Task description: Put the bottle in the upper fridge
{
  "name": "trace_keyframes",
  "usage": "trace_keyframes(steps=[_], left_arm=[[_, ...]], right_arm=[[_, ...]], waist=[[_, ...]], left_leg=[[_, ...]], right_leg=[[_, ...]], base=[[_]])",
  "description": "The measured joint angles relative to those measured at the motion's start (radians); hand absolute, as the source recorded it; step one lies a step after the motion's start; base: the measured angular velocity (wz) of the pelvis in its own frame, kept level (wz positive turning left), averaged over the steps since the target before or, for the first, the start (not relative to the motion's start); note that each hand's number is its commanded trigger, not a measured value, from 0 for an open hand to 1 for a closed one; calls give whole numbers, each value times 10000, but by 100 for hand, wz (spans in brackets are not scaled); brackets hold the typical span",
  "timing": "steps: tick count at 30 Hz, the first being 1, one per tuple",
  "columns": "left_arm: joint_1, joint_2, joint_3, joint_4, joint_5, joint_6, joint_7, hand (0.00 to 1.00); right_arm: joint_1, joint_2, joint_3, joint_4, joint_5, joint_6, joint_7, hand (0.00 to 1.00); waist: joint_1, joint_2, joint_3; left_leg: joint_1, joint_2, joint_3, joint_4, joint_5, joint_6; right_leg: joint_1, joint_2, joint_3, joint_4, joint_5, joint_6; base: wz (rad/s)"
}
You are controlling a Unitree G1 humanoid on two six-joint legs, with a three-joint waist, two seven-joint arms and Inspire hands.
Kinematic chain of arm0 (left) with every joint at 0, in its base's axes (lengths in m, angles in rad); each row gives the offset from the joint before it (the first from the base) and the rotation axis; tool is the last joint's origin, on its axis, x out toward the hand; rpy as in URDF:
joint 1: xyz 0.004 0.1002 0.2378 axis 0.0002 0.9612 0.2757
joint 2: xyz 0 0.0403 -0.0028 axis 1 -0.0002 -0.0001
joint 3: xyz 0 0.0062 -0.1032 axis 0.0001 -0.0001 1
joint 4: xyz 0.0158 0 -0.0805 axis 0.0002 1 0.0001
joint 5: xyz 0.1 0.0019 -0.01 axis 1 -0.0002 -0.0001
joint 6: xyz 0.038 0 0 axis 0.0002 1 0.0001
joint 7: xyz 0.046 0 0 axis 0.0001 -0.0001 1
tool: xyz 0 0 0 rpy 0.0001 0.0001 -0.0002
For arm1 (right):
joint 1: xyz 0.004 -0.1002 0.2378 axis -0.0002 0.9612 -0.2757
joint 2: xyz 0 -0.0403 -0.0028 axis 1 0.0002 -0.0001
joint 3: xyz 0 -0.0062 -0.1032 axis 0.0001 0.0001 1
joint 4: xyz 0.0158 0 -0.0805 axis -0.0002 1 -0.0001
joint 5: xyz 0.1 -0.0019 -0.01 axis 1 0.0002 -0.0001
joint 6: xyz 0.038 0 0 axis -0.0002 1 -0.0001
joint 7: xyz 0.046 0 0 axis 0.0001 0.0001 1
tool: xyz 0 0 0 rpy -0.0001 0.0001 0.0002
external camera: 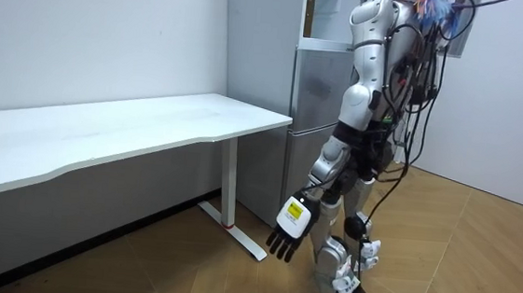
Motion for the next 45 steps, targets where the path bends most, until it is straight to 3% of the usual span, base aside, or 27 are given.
trace_keyframes(steps=[8, 13, 22, 24, 28, 34, 41, 45], left_arm=[[-105, -9, 0, -46, -93, 14, -32, 0], [-105, -36, -8, 63, -610, -91, -26, 0], [-100, -65, -8, 262, -817, -133, -25, 0], [-94, -99, -7, 275, -841, -98, -38, 0], [-107, -102, -7, 235, -861, 31, -180, 0], [-121, -106, -8, 233, -877, 58, -340, 0], [-361, -71, 44, 196, -625, 100, -572, 0], [-398, -53, 52, 125, -425, 91, -592, 0]], right_arm=[[127, 1, 741, 2674, -48, -74, 35, 0], [116, 40, 1259, 5606, -61, -79, 733, 0], [182, 195, 1524, 8049, -396, -31, 1781, 0], [128, 265, 1553, 8707, -356, 180, 2305, 0], [7, 364, 1551, 9143, -103, 638, 3173, 0], [-123, 355, 1515, 9182, 858, 861, 4004, 0], [-600, 305, 703, 8585, 1174, 1031, 4086, 0], [-651, 183, 621, 7376, 1154, 1010, 3863, 0]], waist=[[20, 27, -1], [60, 17, 0], [58, 130, -9], [66, 155, -7], [52, 178, 4], [12, 154, 36], [-103, 10, 27], [-204, -139, 56]], left_leg=[[15, 12, -18, -28, -5, -10], [184, 7, -53, -53, -28, -23], [209, 17, -52, -36, -36, -30], [210, 16, -44, -36, -37, -31], [209, 18, -43, -30, -40, -29], [323, 17, -36, -43, -40, -30], [352, 6, -26, -48, -76, -35], [382, -3, -26, -44, -76, -35]], right_leg=[[13, 8, -11, -10, -36, -16], [188, 11, -33, -156, -45, -4], [212, 24, -32, -143, -57, -6], [218, 13, -39, -135, -57, -6], [213, 15, 24, -123, -62, -12], [307, 20, 31, -140, -65, -13], [260, 33, 179, -110, -153, -2], [242, 28, 238, 26, -178, -8]], base=[[0], [1], [0], [0], [0], [0], [-2], [-4]])
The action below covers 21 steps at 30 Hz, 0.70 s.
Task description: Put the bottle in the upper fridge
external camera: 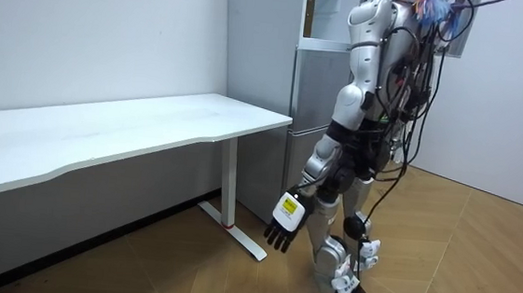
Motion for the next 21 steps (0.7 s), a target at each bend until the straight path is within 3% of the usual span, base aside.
trace_keyframes(steps=[3, 8, 10, 18, 21], left_arm=[[-5, 49, 12, -263, 54, 3, -60, 0], [-34, 202, 13, -527, 48, 9, -120, 0], [39, 261, 20, -775, 59, 9, -159, 0], [118, 299, 479, -1078, 220, 7, -130, 0], [119, 312, 667, -1083, 271, 7, -93, 0]], right_arm=[[-56, -112, -447, -1314, -8, -1, -238, 0], [-215, -729, -1100, -3325, -1, -30, -944, 0], [-275, -1045, -1407, -4119, 52, -82, -1307, 0], [-342, -1207, -2740, -5915, -352, -199, -3240, 0], [-351, -1629, -3093, -6289, -360, -232, -3624, 0]], waist=[[-59, -96, 85], [-161, -170, 83], [-263, -201, 64], [-342, -336, -26], [-351, -456, -51]], left_leg=[[-44, -6, 10, -4, 0, 0], [-95, -3, 128, -24, 0, 1], [-94, -4, 148, -49, 0, 0], [-162, -3, 257, -55, -2, -21], [-152, -1, 278, -27, -1, -21]], right_leg=[[-111, 5, 35, -20, -2, 1], [-231, 13, 41, -3, -3, 3], [-231, 30, 46, 11, -1, 1], [-385, 113, 266, 45, -3, -11], [-385, 112, 300, 165, 0, -15]], base=[[-2], [-5], [0], [-7], [-7]])
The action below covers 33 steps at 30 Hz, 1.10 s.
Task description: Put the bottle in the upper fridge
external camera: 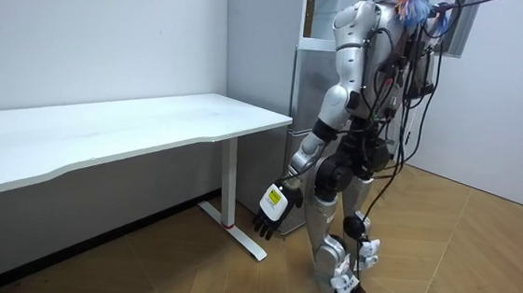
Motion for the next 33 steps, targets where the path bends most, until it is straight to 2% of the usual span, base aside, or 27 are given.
trace_keyframes(steps=[3, 6, 13, 19, 22, 25, 33], left_arm=[[12, 33, 93, -3, 186, -2, 14, 0], [141, 35, 135, -4, 396, -2, 10, 0], [365, 158, 134, 98, 409, -66, -10, 0], [308, 160, 122, 327, 433, -233, 37, 0], [318, 106, 125, 526, 451, -254, 151, 0], [357, 52, 127, 541, 459, -280, 254, 0], [345, -69, 127, 555, 422, -292, 251, 0]], right_arm=[[0, -197, -402, -245, -99, -9, -312, 0], [0, -215, -926, -992, -385, -120, -679, 0], [3, -252, -1268, -2662, -1200, -457, -1734, 0], [1, -252, -1211, -2680, -1907, -398, -2466, 0], [1, -249, -1206, -3022, -2118, -153, -3023, 0], [3, -245, -1199, -3303, -2114, -145, -3515, 0], [32, -243, -1094, -3621, -1864, -101, -3908, 0]], waist=[[-36, -124, -2], [-149, -92, 1], [-299, -35, 6], [-329, -57, 7], [-362, -52, 10], [-371, -50, 11], [-292, -83, 25]], left_leg=[[-3, 1, 5, 1, -1, 0], [-45, 16, -8, -16, -13, -4], [-62, 7, 2, -9, -23, -9], [-68, -5, 4, -17, -23, -9], [-68, -48, 5, -31, -23, -10], [-76, -94, 4, -23, -18, -10], [-43, -140, 2, -22, -18, -10]], right_leg=[[2, -1, 1, 0, 7, -11], [-5, -3, -27, -18, 14, -19], [-132, 10, -12, 0, 19, -29], [-175, 2, -24, 74, 3, -18], [-262, -43, -8, 276, -157, -12], [-347, -101, -12, 447, -292, -13], [-409, -141, 55, 566, -370, 10]], base=[[0], [1], [-2], [0], [0], [0], [-4]])
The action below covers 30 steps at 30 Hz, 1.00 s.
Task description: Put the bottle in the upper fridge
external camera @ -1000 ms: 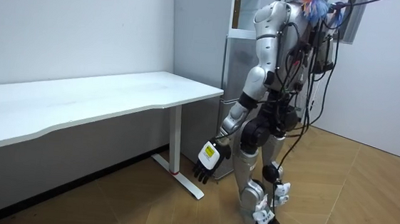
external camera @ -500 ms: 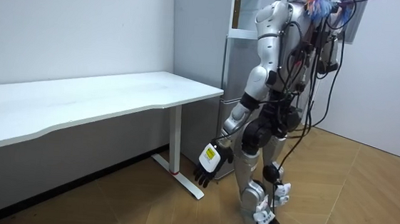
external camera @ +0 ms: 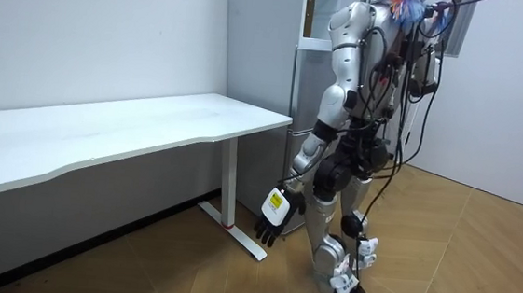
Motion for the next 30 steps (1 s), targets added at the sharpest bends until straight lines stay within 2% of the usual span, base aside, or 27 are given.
trace_keyframes(steps=[7, 11, 14, 20, 23, 25, 30], left_arm=[[-22, -8, -1, 17, -39, -1, -45, 0], [-289, 3, -23, 600, -42, -12, -203, 0], [-420, 34, -99, 941, -47, -12, -372, 0], [-504, 29, -212, 1095, -24, -7, -538, 0], [-611, 28, -277, 1095, -26, -7, -544, 0], [-633, 19, -472, 1086, 45, -7, -553, 0], [-645, 22, -552, 1077, 142, -10, -541, 0]], right_arm=[[15, 28, 433, -249, 3, 183, 3, 0], [15, 32, 584, -250, 1, 182, 31, 0], [25, 51, 817, -329, -1, 139, 33, 0], [91, 393, 1256, -624, -418, -97, 337, 0], [91, 425, 1416, -694, -566, -120, 661, 0], [90, 427, 1791, -949, -801, -120, 826, 0], [89, 427, 2455, -1427, -890, -130, 1269, 0]], waist=[[-3, -39, 13], [23, -47, 18], [34, -67, 30], [240, -52, 37], [359, 7, 43], [364, 111, 36], [427, 222, 12]], left_leg=[[-8, -13, -7, 0, 0, 0], [1, -15, -6, 6, 0, 1], [3, -6, -1, 46, 0, 1], [11, 5, 1, 84, 0, 1], [-25, 5, -2, 83, -1, 2], [-68, 9, -2, 83, -2, 4], [-256, 29, -33, 222, -2, 4]], right_leg=[[-68, 2, 74, -3, -18, 3], [-28, 2, 76, 22, -14, 2], [-73, 6, 87, 60, -6, -12], [-158, 36, 212, 155, 17, -46], [-172, 34, 214, 161, 47, -44], [-208, 36, 214, 165, 61, -46], [-299, 40, 203, 195, 102, -71]], base=[[-3], [0], [-1], [-8], [0], [0], [0]])
